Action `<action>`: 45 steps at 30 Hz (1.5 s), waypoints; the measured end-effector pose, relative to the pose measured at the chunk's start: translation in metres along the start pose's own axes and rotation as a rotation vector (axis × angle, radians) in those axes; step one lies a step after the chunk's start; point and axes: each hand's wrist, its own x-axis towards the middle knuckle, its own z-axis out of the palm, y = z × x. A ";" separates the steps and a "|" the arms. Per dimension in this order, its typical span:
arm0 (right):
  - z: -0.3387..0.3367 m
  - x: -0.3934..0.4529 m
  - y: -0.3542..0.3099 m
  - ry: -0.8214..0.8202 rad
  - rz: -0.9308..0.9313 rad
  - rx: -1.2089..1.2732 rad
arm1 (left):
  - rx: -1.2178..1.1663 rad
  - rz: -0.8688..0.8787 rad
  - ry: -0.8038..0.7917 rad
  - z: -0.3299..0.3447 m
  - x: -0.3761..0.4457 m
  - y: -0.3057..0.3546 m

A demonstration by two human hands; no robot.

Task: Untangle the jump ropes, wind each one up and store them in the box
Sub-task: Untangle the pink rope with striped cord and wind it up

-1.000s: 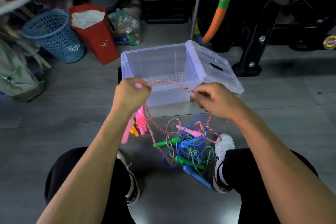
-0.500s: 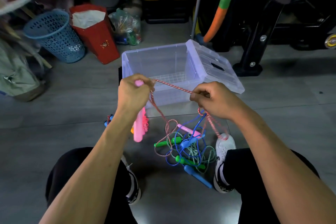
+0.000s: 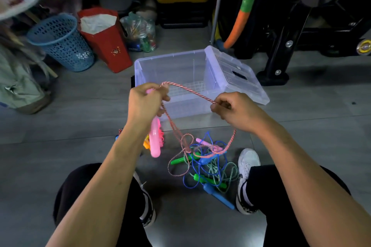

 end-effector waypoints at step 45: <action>0.003 -0.003 -0.003 -0.101 0.023 0.048 | 0.434 0.329 0.030 0.013 -0.007 -0.025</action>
